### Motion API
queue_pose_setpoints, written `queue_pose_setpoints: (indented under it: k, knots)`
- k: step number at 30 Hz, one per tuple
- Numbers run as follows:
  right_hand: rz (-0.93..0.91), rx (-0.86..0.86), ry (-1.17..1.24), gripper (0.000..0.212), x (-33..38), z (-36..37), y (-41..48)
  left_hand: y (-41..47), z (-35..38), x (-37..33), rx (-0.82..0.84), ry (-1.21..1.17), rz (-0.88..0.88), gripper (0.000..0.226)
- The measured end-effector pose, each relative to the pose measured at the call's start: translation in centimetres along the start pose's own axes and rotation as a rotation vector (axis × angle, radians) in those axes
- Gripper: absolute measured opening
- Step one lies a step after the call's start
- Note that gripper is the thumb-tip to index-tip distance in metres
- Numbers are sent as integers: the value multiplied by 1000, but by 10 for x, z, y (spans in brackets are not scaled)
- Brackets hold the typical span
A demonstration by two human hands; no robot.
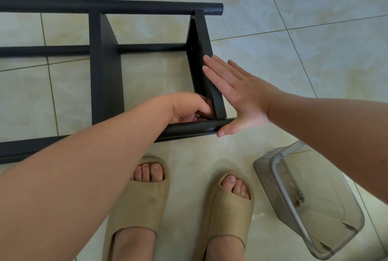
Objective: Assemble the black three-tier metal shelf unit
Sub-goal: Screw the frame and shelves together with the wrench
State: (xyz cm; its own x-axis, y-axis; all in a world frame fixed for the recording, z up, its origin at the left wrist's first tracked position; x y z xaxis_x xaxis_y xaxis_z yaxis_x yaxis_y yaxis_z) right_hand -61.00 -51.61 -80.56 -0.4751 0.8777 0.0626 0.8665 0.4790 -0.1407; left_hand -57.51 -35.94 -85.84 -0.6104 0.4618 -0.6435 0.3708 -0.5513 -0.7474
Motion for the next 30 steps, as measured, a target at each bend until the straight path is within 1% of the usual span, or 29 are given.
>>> queue_pose_setpoints:
  k: [1, 3, 4, 5, 7, 10, 13, 19, 24, 27, 29, 30]
  knots:
    - [0, 1, -2, 142, 0, 0, 0, 0, 0, 0, 7, 28, -21, 23]
    - [-1, 1, -3, 142, 0, 0, 0, -2, 1, 1, 17, 95, -40, 37]
    - [-2, 0, -2, 142, 0, 0, 0, -1, 0, 2, 5, 113, -34, 40]
    - [-3, -1, -1, 142, 0, 0, 0, 0, 0, 3, -18, 118, -13, 35]
    - [-3, -2, 0, 142, 0, 0, 0, -1, -1, 2, -61, 114, 25, 15]
    - [-3, -3, 1, 142, 0, 0, 0, -1, -2, 2, -60, 88, 29, 22]
    - [-1, -1, -5, 142, 0, 0, 0, -1, -1, 1, -34, 74, 46, 17]
    - [1, 7, -5, 141, 0, 0, 0, 0, -1, 1, 7, 28, 67, 21]
    - [-1, 2, -9, 142, 0, 0, 0, 0, -1, 1, 7, -9, 49, 24]
    - [-1, 4, -11, 142, 0, 0, 0, 1, 0, 2, 21, 43, -24, 21]
    - [0, 4, -9, 142, 0, 1, 0, 0, 0, 3, 11, 104, -69, 32]
    - [1, 3, -7, 142, 0, 1, 0, 1, 0, 4, -7, 121, -57, 33]
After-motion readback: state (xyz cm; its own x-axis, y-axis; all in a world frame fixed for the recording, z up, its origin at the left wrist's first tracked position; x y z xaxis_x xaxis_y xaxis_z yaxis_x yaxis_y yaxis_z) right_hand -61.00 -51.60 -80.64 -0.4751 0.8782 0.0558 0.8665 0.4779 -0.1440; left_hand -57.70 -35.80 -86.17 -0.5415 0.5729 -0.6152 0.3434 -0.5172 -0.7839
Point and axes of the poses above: each hand's wrist, its own y-axis towards the middle knuckle, its own z-axis out of the palm, x = y × z, the point moved 2 cm from there along y, towards the middle knuckle, and after that the axes turned 14 degrees about -x, right-handed, at the moved point
